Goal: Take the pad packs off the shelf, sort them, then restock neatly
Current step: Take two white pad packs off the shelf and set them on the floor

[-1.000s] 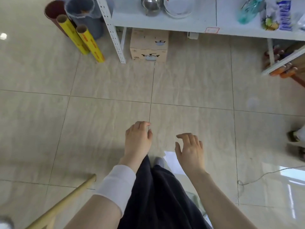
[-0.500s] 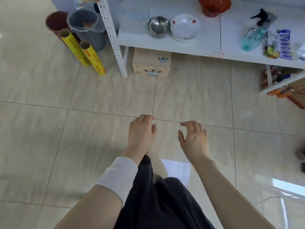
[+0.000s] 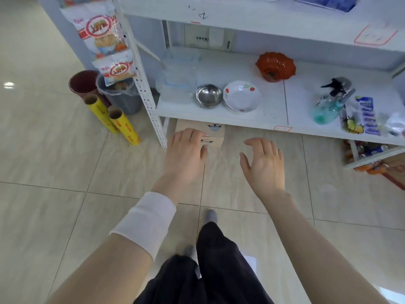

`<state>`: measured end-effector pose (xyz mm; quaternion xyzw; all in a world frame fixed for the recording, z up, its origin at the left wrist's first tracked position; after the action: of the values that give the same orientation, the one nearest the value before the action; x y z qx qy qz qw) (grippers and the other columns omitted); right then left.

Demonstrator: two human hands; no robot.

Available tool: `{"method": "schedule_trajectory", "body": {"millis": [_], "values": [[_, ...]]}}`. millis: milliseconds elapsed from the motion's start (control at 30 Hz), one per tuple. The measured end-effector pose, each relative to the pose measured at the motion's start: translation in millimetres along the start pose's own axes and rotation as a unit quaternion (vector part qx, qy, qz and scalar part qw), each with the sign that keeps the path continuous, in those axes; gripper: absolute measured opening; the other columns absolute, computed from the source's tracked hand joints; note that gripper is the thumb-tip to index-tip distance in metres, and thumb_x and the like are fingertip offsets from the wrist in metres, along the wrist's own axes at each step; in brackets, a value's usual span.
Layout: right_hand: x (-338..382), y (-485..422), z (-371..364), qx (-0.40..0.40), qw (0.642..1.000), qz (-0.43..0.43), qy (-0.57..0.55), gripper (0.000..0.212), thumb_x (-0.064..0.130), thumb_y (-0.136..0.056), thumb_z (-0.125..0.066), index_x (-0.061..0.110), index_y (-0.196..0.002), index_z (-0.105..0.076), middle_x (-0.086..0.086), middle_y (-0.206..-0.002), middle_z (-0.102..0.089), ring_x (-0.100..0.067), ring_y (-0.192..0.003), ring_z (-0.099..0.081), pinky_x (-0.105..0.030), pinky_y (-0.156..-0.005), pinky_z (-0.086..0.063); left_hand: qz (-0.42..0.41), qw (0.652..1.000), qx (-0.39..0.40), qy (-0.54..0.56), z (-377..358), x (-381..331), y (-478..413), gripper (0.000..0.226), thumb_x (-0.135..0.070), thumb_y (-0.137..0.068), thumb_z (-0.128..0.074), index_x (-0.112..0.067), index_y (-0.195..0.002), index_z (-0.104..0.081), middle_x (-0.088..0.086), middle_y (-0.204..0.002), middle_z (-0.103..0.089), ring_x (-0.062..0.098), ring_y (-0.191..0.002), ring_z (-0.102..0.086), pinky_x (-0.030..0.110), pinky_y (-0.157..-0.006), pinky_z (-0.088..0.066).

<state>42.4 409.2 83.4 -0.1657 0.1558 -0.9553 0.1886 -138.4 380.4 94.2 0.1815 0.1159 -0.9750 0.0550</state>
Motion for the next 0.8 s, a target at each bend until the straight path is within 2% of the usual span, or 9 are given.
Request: {"method": "schedule_trajectory", "body": {"millis": [200, 367, 467, 533, 667, 800], "values": [[-17.7, -95.0, 14.2, -0.057, 0.998, 0.023, -0.014, 0.032, 0.027, -0.082, -0.045, 0.007, -0.101, -0.061, -0.011, -0.101, -0.063, -0.033, -0.089, -0.059, -0.039, -0.072, -0.045, -0.018, 0.998, -0.055, -0.027, 19.3, -8.6, -92.4, 0.028, -0.011, -0.073, -0.069, -0.006, -0.1, -0.064, 0.013, -0.094, -0.065, 0.037, -0.086, -0.062, 0.042, -0.08, -0.048], [-22.9, -163.0, 24.9, -0.098, 0.994, 0.03, -0.04, 0.034, 0.03, -0.085, -0.046, 0.007, -0.103, -0.061, -0.01, -0.104, -0.064, -0.031, -0.094, -0.059, -0.039, -0.074, -0.045, -0.012, 0.996, -0.084, -0.019, 43.3, -9.4, -152.3, 0.026, -0.018, -0.084, -0.059, -0.009, -0.108, -0.061, 0.011, -0.106, -0.063, 0.034, -0.098, -0.058, 0.042, -0.086, -0.043], [-25.2, -204.0, 26.8, -0.125, 0.99, 0.025, -0.053, 0.035, 0.033, -0.085, -0.047, 0.007, -0.104, -0.06, -0.009, -0.104, -0.063, -0.025, -0.095, -0.053, -0.033, -0.077, -0.038, -0.027, 0.995, -0.096, -0.017, 55.8, -1.1, -188.1, 0.028, -0.019, -0.086, -0.06, -0.009, -0.112, -0.06, 0.011, -0.11, -0.063, 0.034, -0.102, -0.057, 0.043, -0.089, -0.042], [-24.7, -231.1, 27.5, -0.136, 0.989, 0.018, -0.06, 0.036, 0.034, -0.084, -0.048, 0.006, -0.104, -0.06, -0.009, -0.102, -0.063, -0.028, -0.093, -0.054, -0.032, -0.078, -0.037, -0.032, 0.994, -0.102, -0.021, 63.7, 6.8, -213.2, 0.029, -0.019, -0.087, -0.058, -0.008, -0.114, -0.059, 0.012, -0.111, -0.062, 0.033, -0.104, -0.057, 0.043, -0.09, -0.042], [-21.8, -284.7, 27.8, -0.167, 0.984, -0.005, -0.063, 0.04, 0.036, -0.085, -0.05, 0.003, -0.105, -0.059, -0.013, -0.103, -0.061, -0.034, -0.093, -0.056, -0.039, -0.077, -0.043, -0.042, 0.99, -0.133, -0.007, 80.6, 26.0, -263.2, 0.033, -0.023, -0.085, -0.052, -0.008, -0.113, -0.059, 0.012, -0.11, -0.062, 0.034, -0.103, -0.056, 0.043, -0.09, -0.041], [-26.4, -334.6, 29.3, -0.174, 0.976, -0.085, -0.096, 0.056, 0.047, -0.085, -0.053, -0.001, -0.113, -0.056, -0.019, -0.11, -0.059, -0.037, -0.104, -0.053, -0.042, -0.089, -0.041, -0.036, 0.989, -0.143, 0.018, 97.4, 47.7, -312.1, 0.037, -0.03, -0.087, -0.048, -0.01, -0.116, -0.058, 0.011, -0.114, -0.06, 0.032, -0.108, -0.054, 0.043, -0.093, -0.038]]}}
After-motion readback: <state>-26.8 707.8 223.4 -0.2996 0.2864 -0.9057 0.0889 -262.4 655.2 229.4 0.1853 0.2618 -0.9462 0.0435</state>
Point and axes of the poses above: each hand's wrist, its own y-axis away from the middle knuckle, its own z-axis out of the back of the hand, x = y × z, the point moved 2 cm from there along -y, towards the middle knuckle
